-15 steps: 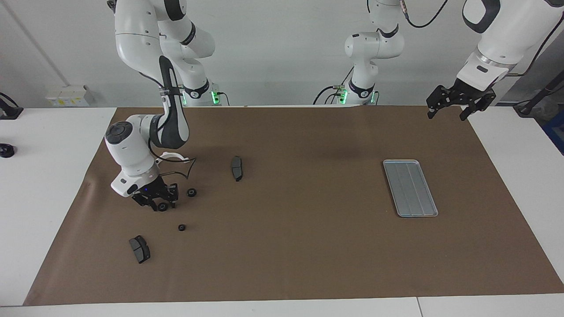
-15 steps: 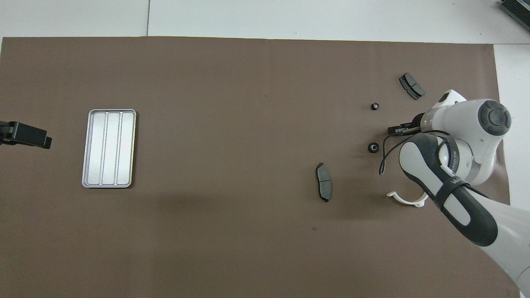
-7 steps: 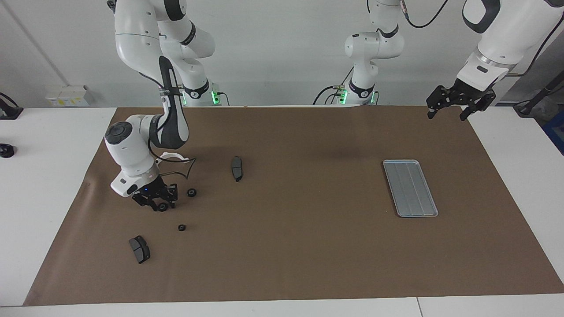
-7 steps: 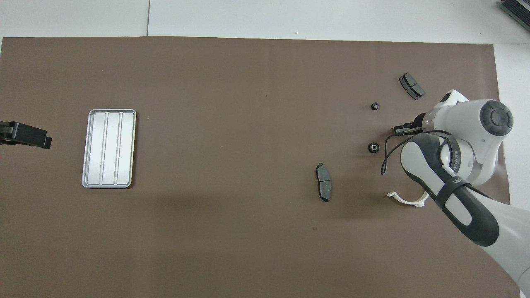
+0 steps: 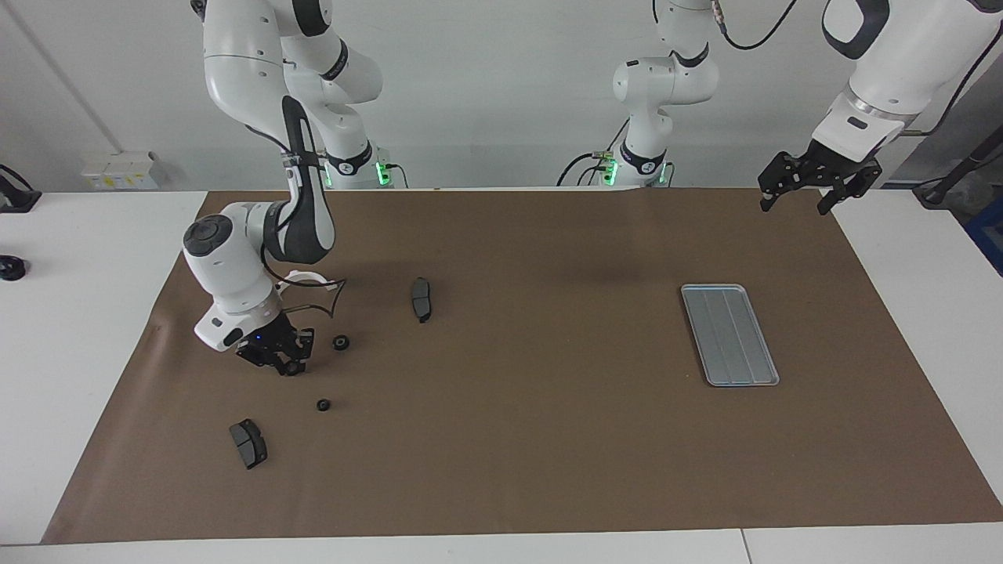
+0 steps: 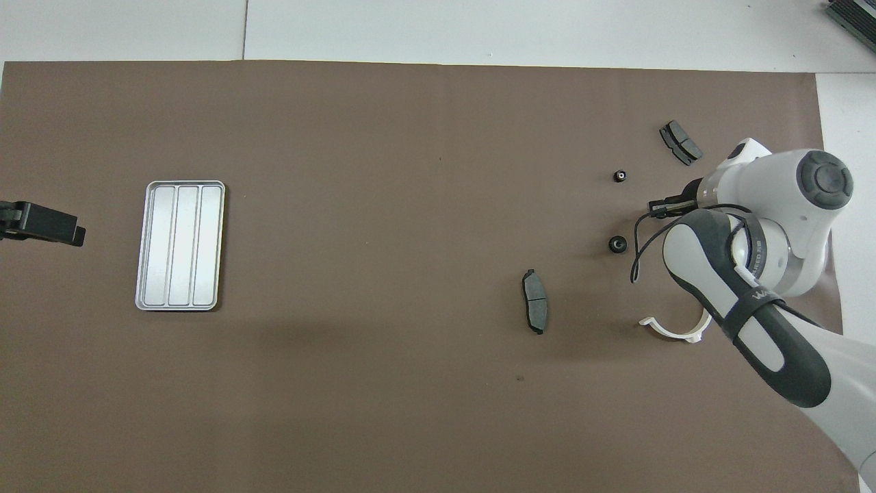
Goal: Pick bearing gear from pile to tray
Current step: 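Carry the bearing to the table middle and release it with the right gripper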
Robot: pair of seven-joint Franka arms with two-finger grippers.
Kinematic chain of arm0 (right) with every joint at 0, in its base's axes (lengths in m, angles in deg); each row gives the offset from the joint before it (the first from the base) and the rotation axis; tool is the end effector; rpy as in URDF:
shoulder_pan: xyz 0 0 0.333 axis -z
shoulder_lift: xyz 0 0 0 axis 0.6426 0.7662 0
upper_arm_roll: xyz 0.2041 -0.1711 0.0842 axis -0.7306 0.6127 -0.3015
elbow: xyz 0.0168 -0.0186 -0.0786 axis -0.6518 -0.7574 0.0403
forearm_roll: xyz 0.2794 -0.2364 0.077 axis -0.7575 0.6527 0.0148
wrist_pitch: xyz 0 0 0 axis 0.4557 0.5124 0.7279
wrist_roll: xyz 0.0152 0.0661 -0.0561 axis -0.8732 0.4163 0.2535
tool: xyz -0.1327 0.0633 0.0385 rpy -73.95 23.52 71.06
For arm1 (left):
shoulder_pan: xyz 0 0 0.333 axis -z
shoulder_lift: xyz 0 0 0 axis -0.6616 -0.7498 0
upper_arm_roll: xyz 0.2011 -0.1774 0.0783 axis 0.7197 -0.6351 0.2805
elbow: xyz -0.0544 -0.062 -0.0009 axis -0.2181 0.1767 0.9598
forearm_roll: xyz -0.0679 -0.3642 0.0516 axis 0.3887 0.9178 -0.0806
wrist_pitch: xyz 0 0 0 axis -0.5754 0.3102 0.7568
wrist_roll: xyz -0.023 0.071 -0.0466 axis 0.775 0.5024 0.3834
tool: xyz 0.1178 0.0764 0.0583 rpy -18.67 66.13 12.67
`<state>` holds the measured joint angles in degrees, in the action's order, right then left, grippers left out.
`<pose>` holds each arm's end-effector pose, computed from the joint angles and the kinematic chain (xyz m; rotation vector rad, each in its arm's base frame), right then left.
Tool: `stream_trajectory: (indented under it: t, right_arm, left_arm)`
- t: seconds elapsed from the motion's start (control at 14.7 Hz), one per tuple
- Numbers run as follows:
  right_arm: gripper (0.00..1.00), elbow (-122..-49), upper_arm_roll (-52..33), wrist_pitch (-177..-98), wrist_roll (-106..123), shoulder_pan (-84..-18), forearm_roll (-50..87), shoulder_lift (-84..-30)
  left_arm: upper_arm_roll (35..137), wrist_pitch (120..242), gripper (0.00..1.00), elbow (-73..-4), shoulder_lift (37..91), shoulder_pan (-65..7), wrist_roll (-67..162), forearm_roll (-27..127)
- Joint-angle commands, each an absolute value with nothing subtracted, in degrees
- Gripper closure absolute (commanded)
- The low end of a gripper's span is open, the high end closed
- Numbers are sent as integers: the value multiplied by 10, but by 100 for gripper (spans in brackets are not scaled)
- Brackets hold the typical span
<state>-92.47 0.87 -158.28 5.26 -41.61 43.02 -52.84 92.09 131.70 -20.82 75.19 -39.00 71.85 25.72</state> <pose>0.6092 -0.0134 0.2551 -3.0895 -0.1612 -0.2081 0.5242 0.0013 0.5404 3.1160 -0.2297 -0.0422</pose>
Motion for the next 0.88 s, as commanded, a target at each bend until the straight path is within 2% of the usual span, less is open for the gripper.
stream_trajectory:
  t: [0.0, 0.34, 0.54, 0.68, 0.81]
  right_arm:
    - [100, -844, 8, -1495, 149, -458, 427, -536]
    - [100, -778, 7, -1493, 377, -576, 447, -515]
    - [100, -712, 6, -1491, 454, -637, 447, -464]
    - [100, -697, 7, -1497, 513, -678, 451, -425]
    - [100, -683, 7, -1539, 566, -714, 461, -387]
  left_arm:
    - [916, 1313, 0, -215, 759, -399, 726, 261]
    - [916, 1313, 0, -215, 759, -399, 725, 262]
    - [916, 1313, 0, -215, 759, -399, 726, 262]
    - [916, 1313, 0, -215, 759, -399, 726, 261]
    - [916, 1313, 0, -215, 759, -399, 726, 261]
